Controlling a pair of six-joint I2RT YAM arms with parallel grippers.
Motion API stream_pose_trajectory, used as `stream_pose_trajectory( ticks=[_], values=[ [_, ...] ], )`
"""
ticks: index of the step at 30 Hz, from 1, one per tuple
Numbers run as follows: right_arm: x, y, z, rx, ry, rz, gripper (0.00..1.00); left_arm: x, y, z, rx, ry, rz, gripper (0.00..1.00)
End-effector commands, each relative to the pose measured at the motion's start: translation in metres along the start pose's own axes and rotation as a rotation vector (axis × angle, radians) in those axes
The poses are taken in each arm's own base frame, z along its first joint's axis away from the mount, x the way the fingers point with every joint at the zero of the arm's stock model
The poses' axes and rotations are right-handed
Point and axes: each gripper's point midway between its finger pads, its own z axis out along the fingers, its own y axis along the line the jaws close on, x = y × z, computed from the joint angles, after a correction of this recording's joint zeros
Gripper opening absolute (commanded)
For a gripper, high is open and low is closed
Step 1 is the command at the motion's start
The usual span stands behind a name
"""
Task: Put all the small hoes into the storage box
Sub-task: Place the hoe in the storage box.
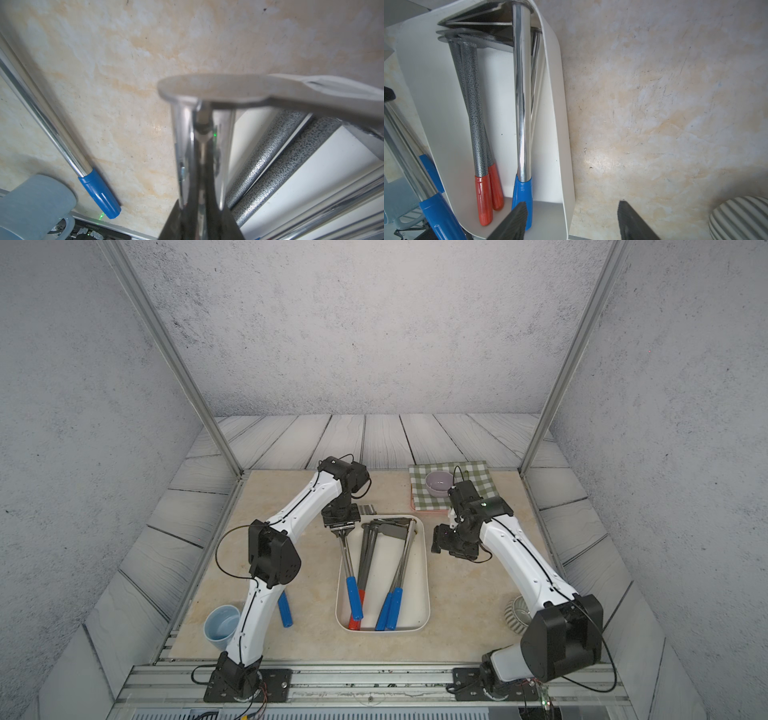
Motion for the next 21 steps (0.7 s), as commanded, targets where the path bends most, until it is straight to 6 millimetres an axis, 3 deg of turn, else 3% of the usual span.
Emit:
stream_pose_trajectory(
  ticks=[1, 8, 21],
  values=[
    [0.003, 0.001, -0.007, -0.019, -0.015, -0.008, 0.71, 0.021, 0.014, -0.01, -0.054, 0.055, 0.009, 0.0],
    [0.003, 0.001, -0.008, -0.028, -0.017, -0.005, 0.71, 0.024, 0.023, -0.033, -0.038, 0.009, -0.003, 0.0],
    [0.004, 0.001, -0.007, -0.035, -0.016, -0.001, 0.71, 0.027, 0.02, -0.006, -0.093, 0.067, -0.004, 0.0]
  ],
)
